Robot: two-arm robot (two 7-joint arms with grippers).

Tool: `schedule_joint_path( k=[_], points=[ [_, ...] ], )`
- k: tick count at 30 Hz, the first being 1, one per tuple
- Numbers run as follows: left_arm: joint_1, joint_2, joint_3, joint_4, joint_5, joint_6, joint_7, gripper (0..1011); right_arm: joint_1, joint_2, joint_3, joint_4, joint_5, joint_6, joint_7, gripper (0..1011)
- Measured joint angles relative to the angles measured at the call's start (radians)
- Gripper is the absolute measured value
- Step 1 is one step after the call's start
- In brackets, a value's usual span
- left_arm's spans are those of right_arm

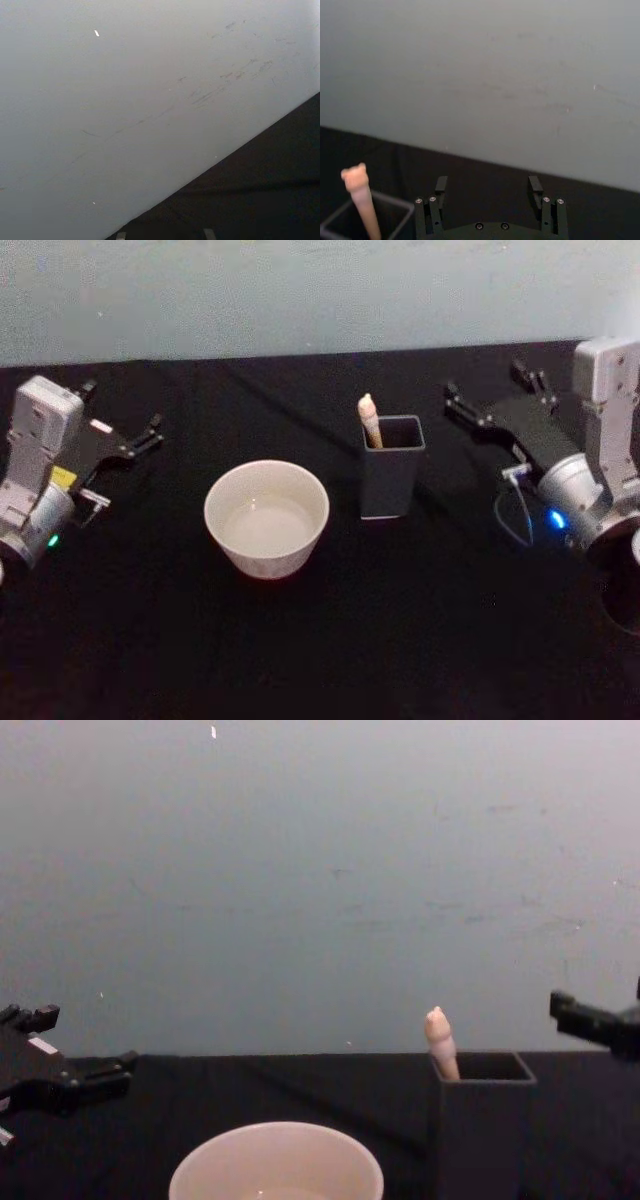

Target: Pick up the stirring spoon with one hand, stir inside the cup, then place it back in its original position.

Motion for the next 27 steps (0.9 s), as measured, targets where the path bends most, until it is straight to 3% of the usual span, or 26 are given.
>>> schedule_joint_path(
  k=[14,27],
  points=[
    [0.000,0.000,0.000,0.000,0.000,0.000,0.000,1001,-0.025,0.002,-0.006,0.052,-0.055,0.042,0.010,1002],
    [0.000,0.000,0.000,0.000,0.000,0.000,0.000,1001,-0.025,0.001,-0.007,0.052,-0.056,0.043,0.010,1003]
  ],
)
